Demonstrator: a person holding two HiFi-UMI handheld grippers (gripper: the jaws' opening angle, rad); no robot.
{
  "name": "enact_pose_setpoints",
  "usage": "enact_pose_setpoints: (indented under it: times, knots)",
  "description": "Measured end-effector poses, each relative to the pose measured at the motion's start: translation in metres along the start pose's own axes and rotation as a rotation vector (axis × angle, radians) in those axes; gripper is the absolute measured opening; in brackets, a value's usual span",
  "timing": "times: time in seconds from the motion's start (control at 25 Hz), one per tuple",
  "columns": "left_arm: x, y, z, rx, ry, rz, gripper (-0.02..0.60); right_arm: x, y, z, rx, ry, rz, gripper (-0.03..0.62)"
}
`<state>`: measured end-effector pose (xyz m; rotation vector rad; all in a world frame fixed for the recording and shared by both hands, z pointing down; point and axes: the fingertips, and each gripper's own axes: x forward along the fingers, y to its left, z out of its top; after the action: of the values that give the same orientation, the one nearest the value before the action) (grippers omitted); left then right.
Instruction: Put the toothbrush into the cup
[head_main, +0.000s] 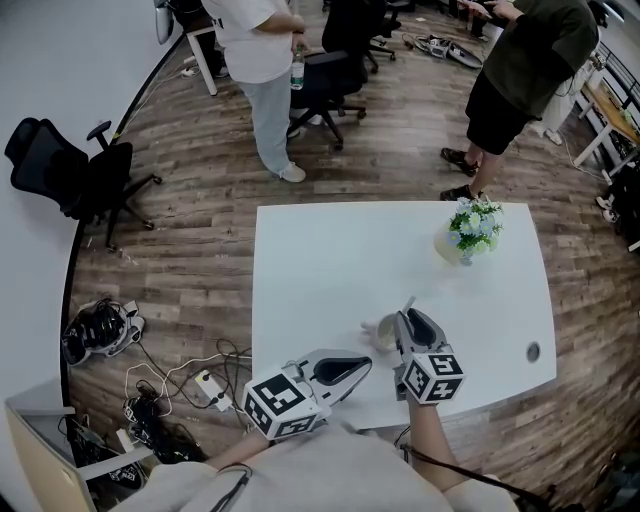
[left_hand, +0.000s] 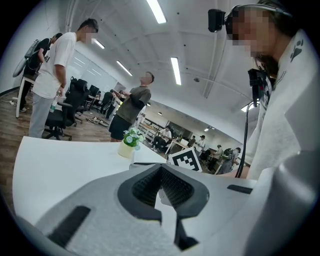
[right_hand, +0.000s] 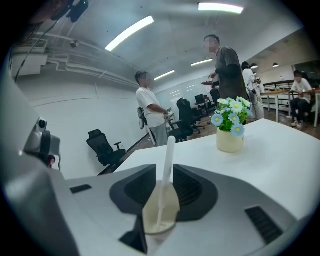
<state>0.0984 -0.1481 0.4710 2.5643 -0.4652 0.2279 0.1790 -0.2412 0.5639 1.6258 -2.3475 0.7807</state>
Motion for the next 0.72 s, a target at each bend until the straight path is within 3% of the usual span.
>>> enact_pose_setpoints:
  times: [0.72]
  knots:
    - [0.001,-0.004,-0.001,-0.002,0.001,-0.016,0.005,-0.015,-0.013,0.008,0.06,-0.062,-0.086,0.084]
